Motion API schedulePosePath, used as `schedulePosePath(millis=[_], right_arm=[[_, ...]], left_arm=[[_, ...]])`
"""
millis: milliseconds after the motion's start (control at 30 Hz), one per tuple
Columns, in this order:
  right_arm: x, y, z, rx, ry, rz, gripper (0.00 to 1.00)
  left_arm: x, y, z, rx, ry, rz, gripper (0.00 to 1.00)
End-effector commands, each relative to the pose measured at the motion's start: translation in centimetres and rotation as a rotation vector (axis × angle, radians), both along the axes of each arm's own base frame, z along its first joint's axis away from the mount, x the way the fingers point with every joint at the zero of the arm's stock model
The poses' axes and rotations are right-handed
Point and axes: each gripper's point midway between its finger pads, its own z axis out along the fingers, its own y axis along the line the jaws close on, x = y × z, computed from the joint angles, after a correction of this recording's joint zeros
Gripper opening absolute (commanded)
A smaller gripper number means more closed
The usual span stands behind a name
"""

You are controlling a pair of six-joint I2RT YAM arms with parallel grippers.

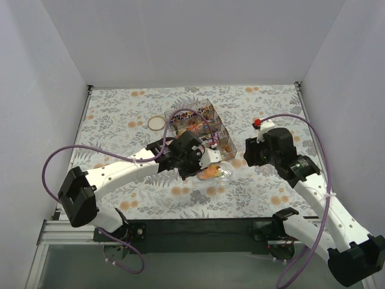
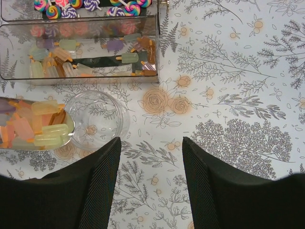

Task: Pack the candies
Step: Place the fake candies in the packing bottle.

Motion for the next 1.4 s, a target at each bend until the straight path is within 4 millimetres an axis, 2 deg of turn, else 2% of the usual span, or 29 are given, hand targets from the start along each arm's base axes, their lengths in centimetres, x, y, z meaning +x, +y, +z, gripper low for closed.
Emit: schedulePosePath(millis=[0, 67, 200, 333, 767, 1000, 1200, 1367], right_arm=[[0.1, -0.1, 0.8, -0.003, -0.042, 0.006, 0.61], [0.1, -0.2, 0.8, -0.004, -0.041, 0.003, 0.61], [0.0, -0.2, 0.7, -0.004, -0.046, 0.005, 0.61], [-0.1, -0.3, 0.8, -0.002, -0.054, 0.003, 0.61], [-0.4, -0.6, 1.1, 0.001, -0.079, -0.001, 0.63], [-0.5, -0.6, 1.1, 0.005, -0.083, -0.001, 0.63], [-0.5, -0.7, 1.2, 0.004, -0.088, -0.004, 0.63], [-0.6, -0.7, 1.1, 0.004, -0.091, -0.002, 0.64]], left_arm=[[0.6, -0.1, 1.0, 0.031, -0.034, 0.015, 0.00], [0.5, -0.1, 0.7, 0.059, -0.027, 0.013, 0.00], [1.0, -1.0, 1.5, 0.070, -0.046, 0.008, 0.00], [1.3, -1.1, 1.7, 0.108, -0.056, 0.019, 0.00], [0.6, -1.1, 1.1, 0.231, -0.039, 0.016, 0.00], [0.6, -1.4, 2.0, 0.278, -0.052, 0.035, 0.00], [0.2, -1.3, 1.6, 0.353, -0.065, 0.031, 0.00], [0.4, -1.5, 2.0, 0.385, -0.112, 0.046, 0.00]])
